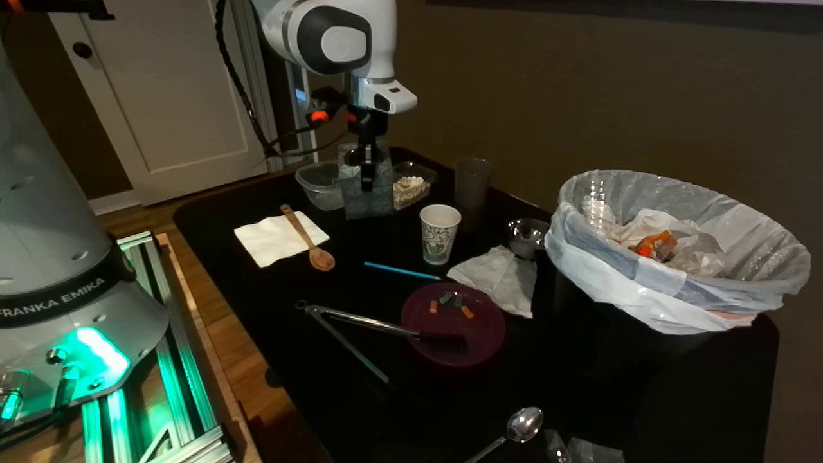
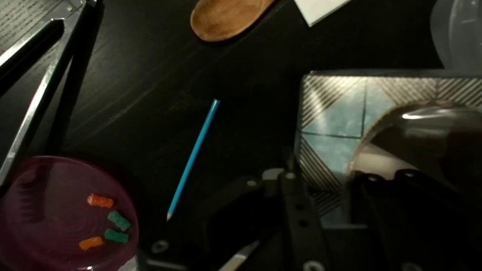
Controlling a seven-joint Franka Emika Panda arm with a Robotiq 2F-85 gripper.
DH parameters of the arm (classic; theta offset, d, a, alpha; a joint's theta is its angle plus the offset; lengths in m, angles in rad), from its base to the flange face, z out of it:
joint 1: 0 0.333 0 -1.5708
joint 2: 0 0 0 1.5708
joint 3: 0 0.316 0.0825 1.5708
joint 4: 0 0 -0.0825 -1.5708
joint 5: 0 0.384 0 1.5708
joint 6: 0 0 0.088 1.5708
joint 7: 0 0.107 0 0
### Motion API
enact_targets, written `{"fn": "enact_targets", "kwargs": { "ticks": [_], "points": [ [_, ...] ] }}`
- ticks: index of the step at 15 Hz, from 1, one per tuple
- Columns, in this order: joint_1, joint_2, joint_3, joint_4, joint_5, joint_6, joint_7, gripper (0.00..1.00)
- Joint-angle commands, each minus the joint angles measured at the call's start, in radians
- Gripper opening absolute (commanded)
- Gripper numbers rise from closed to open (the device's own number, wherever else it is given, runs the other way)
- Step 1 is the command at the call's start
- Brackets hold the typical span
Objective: Move the box of tissues closer to the wall
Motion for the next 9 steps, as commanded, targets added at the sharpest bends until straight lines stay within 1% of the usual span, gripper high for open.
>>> {"fn": "enact_targets", "kwargs": {
  "ticks": [1, 4, 5, 7, 8, 9],
  "points": [
    [-0.006, -0.154, 0.019, -0.042, -0.03, 0.023, 0.101, 0.01],
    [-0.031, -0.196, 0.057, 0.058, -0.134, -0.053, 0.19, 0.01],
    [-0.042, -0.197, 0.076, 0.1, -0.195, -0.077, 0.238, 0.01],
    [-0.05, -0.155, 0.116, 0.239, -0.297, -0.187, 0.305, 0.01],
    [-0.036, -0.128, 0.12, 0.306, -0.269, -0.27, 0.26, 0.01],
    [-0.041, -0.189, 0.104, 0.19, -0.237, -0.165, 0.243, 0.01]
  ]
}}
